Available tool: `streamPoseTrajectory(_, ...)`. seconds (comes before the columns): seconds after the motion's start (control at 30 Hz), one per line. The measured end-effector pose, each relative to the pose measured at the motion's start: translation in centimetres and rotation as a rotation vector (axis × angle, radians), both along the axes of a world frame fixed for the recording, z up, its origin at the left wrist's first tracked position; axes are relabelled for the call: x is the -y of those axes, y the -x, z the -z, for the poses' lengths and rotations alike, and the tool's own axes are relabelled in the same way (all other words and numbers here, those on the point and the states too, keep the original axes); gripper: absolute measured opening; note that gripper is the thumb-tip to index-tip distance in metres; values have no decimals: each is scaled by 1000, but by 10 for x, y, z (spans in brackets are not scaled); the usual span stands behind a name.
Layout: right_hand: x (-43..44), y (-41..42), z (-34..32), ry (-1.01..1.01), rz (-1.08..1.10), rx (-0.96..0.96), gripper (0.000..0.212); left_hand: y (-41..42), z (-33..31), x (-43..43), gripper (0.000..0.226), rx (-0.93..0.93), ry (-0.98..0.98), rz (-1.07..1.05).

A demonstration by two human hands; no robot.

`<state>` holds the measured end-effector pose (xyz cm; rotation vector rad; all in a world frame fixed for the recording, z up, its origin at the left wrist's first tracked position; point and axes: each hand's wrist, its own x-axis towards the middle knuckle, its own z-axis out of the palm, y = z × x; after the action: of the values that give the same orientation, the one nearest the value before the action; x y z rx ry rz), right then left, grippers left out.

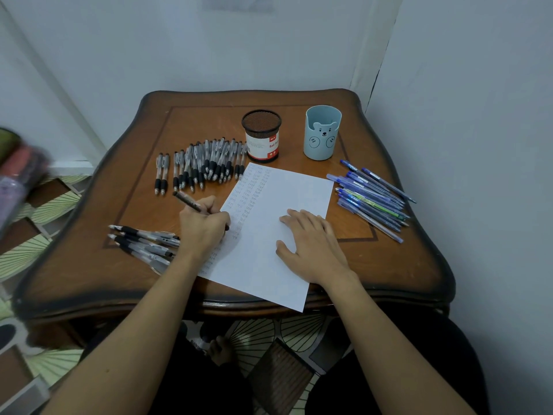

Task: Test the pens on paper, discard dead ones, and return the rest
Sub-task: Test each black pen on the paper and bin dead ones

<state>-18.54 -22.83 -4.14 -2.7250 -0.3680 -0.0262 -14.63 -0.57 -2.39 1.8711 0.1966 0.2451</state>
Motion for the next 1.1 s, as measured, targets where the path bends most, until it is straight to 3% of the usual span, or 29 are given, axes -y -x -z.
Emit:
streamPoseTrajectory(0.47, -1, 0, -1, -3, 3, 5, 56, -1, 3, -1, 44, 29, -201, 83)
streamPoseTrajectory(1.1, 0, 0, -2, -18, 4, -2, 54, -1, 4, -2, 46, 50, -211, 104)
